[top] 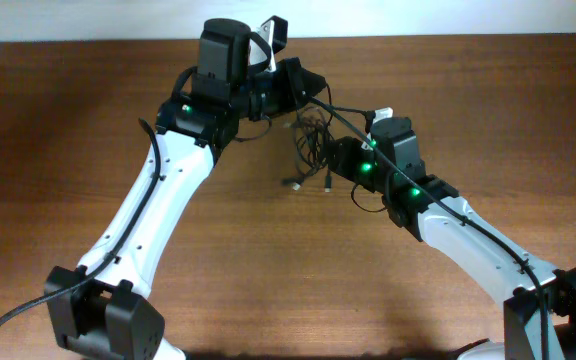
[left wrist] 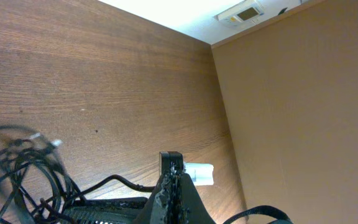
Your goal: Untangle cables
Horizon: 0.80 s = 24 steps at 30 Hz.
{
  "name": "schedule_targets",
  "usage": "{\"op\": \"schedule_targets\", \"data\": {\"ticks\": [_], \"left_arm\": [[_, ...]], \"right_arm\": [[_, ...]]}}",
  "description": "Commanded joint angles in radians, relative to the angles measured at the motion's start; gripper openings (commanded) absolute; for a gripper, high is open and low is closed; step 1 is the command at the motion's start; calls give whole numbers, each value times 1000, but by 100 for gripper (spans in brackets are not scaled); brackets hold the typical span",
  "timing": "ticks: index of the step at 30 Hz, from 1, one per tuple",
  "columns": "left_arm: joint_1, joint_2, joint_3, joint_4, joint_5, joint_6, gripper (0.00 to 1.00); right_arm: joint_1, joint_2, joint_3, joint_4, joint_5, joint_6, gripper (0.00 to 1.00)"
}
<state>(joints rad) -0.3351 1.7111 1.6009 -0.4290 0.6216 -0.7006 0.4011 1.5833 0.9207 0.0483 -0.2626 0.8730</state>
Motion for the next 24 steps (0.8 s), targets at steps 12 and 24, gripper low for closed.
{"op": "schedule_targets", "data": {"ticks": [12,24], "left_arm": [[137,44,10,-164,-247,262,0],[141,94,10,-283,-271,756,29]], "right_arm": [[3,-52,301,-438,-13,-200,4],[-69,-52,737,-996,80,-407,4]]}}
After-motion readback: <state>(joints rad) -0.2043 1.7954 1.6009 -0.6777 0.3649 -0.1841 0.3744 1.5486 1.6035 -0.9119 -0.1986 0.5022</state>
